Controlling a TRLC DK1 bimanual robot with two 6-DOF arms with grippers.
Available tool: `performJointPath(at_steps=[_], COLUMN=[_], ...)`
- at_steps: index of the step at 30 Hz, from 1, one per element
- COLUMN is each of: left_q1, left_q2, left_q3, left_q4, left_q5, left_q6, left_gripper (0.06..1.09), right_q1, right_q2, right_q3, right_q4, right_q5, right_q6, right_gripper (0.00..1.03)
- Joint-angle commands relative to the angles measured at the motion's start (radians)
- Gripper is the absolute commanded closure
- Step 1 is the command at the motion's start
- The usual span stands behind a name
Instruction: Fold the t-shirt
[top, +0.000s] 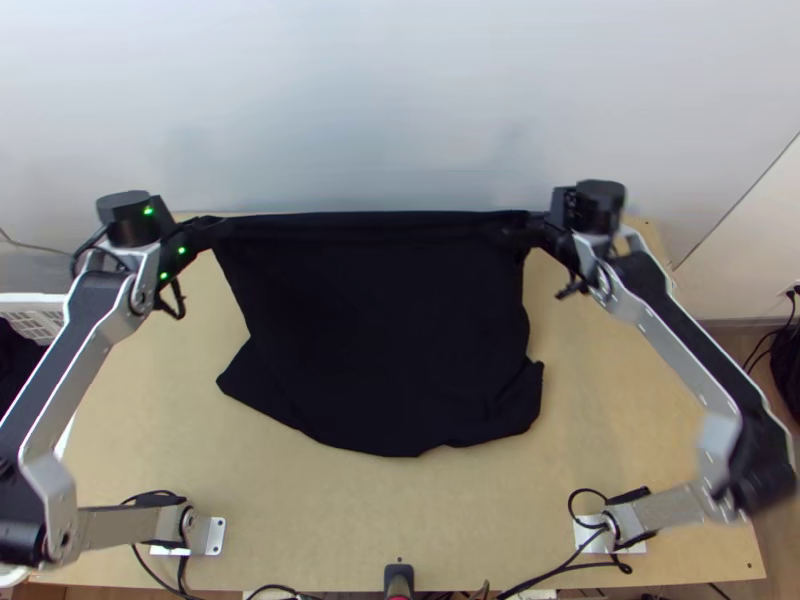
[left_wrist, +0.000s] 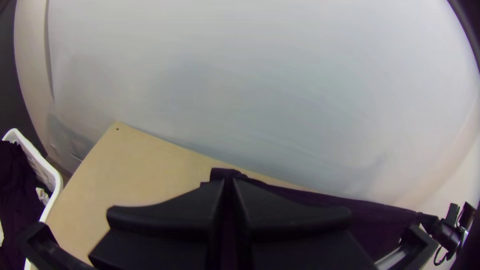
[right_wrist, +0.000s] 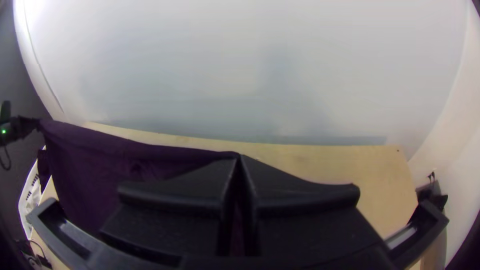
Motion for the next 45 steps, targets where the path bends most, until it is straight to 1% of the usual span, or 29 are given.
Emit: performJointPath(at_steps=[1, 5, 9, 13, 18, 19, 20, 21, 23, 24, 25, 28, 29, 32, 34, 37, 41, 43, 45], left_q1=[0.015, 0.02, 0.023, 0.02, 0.014, 0.012, 0.009, 0.008, 0.003, 0.0, 0.0, -0.003, -0.003, -0.006, -0.005, 0.002, 0.009, 0.026, 0.045], left_q2=[0.157, 0.257, 0.364, 0.469, 0.568, 0.581, 0.588, 0.594, 0.604, 0.605, 0.605, 0.587, 0.576, 0.515, 0.458, 0.355, 0.185, 0.102, 0.022], left_q3=[0.007, 0.049, 0.126, 0.204, 0.28, 0.288, 0.293, 0.293, 0.294, 0.294, 0.294, 0.296, 0.296, 0.294, 0.288, 0.257, 0.099, -0.003, -0.1], left_q4=[0.124, 0.172, 0.182, 0.199, 0.207, 0.207, 0.207, 0.208, 0.208, 0.205, 0.201, 0.185, 0.178, 0.112, 0.02, -0.172, -0.364, -0.379, -0.379], left_q5=[-0.056, -0.095, -0.102, -0.118, -0.122, -0.122, -0.122, -0.122, -0.122, -0.122, -0.122, -0.118, -0.116, -0.106, -0.079, -0.027, -0.017, -0.017, -0.001], left_q6=[-0.003, -0.001, -0.003, -0.001, -0.003, -0.003, -0.003, -0.003, -0.001, -0.001, -0.004, -0.027, -0.029, -0.032, -0.029, -0.007, 0.005, 0.007, 0.005], left_gripper=[1.05, 1.05, 1.05, 1.05, 1.05, 1.03, 0.96, 0.86, 0.6, 0.5, 0.44, 0.43, 0.43, 0.43, 0.43, 0.43, 0.43, 0.43, 0.44], right_q1=[-0.031, -0.038, -0.045, -0.04, -0.034, -0.032, -0.031, -0.029, -0.028, -0.028, -0.028, -0.023, -0.02, -0.006, 0.001, 0.008, 0.009, 0.015, 0.035], right_q2=[0.282, 0.427, 0.541, 0.615, 0.673, 0.682, 0.685, 0.691, 0.704, 0.71, 0.713, 0.708, 0.704, 0.651, 0.592, 0.463, 0.289, 0.213, 0.144], right_q3=[0.169, 0.311, 0.444, 0.528, 0.573, 0.579, 0.58, 0.579, 0.588, 0.593, 0.597, 0.616, 0.636, 0.64, 0.617, 0.55, 0.438, 0.38, 0.306], right_q4=[0.021, -0.011, -0.065, -0.094, -0.106, -0.106, -0.108, -0.108, -0.123, -0.131, -0.135, -0.175, -0.214, -0.289, -0.323, -0.339, -0.339, -0.358, -0.372], right_q5=[-0.017, -0.017, -0.017, -0.014, 0.012, 0.023, 0.039, 0.049, 0.062, 0.066, 0.067, 0.066, 0.066, 0.053, 0.05, 0.039, 0.019, -0.011, -0.014], right_q6=[0.049, 0.093, 0.115, 0.116, 0.122, 0.121, 0.121, 0.121, 0.133, 0.136, 0.148, 0.162, 0.162, 0.162, 0.164, 0.185, 0.228, 0.236, 0.231], right_gripper=[1.0, 1.0, 1.0, 1.0, 1.0, 0.97, 0.84, 0.69, 0.38, 0.31, 0.26, 0.11, 0.08, 0.06, 0.05, 0.05, 0.05, 0.05, 0.05])
